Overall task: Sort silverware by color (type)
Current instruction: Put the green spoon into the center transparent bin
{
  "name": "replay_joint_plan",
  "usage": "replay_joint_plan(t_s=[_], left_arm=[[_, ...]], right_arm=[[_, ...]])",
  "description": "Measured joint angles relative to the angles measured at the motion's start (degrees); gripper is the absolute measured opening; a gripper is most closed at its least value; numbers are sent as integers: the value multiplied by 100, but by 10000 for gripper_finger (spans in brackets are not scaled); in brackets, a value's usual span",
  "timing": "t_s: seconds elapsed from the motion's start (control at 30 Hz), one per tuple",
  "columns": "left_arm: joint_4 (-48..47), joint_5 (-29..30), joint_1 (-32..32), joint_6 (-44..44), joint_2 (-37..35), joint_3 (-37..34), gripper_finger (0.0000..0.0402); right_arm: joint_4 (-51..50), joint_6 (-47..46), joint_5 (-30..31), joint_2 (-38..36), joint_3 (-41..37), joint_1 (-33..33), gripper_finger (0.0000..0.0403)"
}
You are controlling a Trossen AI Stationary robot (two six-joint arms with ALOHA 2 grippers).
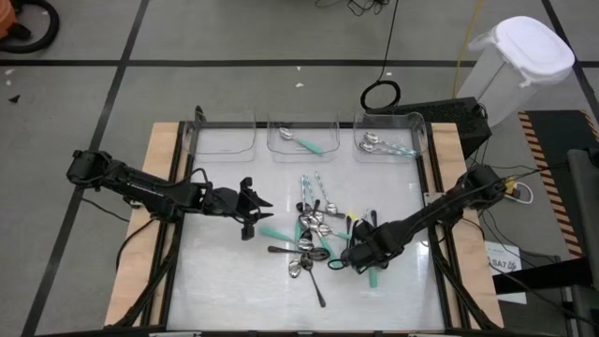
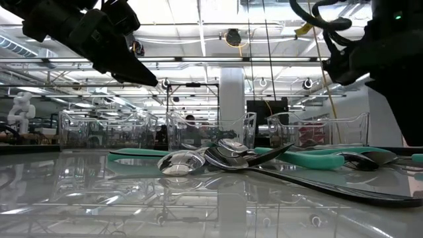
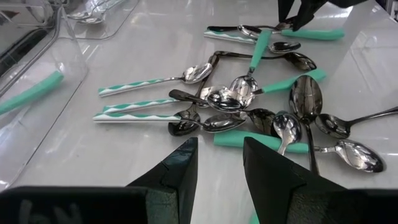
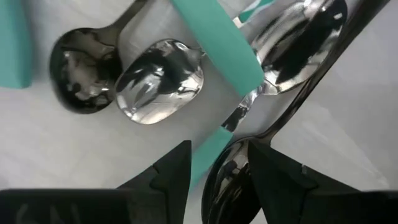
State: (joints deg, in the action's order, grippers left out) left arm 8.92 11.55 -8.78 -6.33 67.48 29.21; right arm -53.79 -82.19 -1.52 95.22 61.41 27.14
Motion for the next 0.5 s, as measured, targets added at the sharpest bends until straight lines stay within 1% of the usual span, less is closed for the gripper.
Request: replay_joint_plan(t_s=[0.13, 0.27, 0.4, 0.5], left_arm=[[16, -1, 0, -2, 0, 1, 127], [19, 0, 0, -2, 0, 0, 127], [21, 0, 0, 0, 0, 1, 127], [22, -1, 0, 0, 0, 2, 127]], right_arm=[[-15, 9, 13, 194, 0, 2, 153], [34, 82, 17, 413, 0, 4, 140], [144, 70, 2, 546, 15, 4, 120], [219, 40, -9, 575, 20, 4, 94]])
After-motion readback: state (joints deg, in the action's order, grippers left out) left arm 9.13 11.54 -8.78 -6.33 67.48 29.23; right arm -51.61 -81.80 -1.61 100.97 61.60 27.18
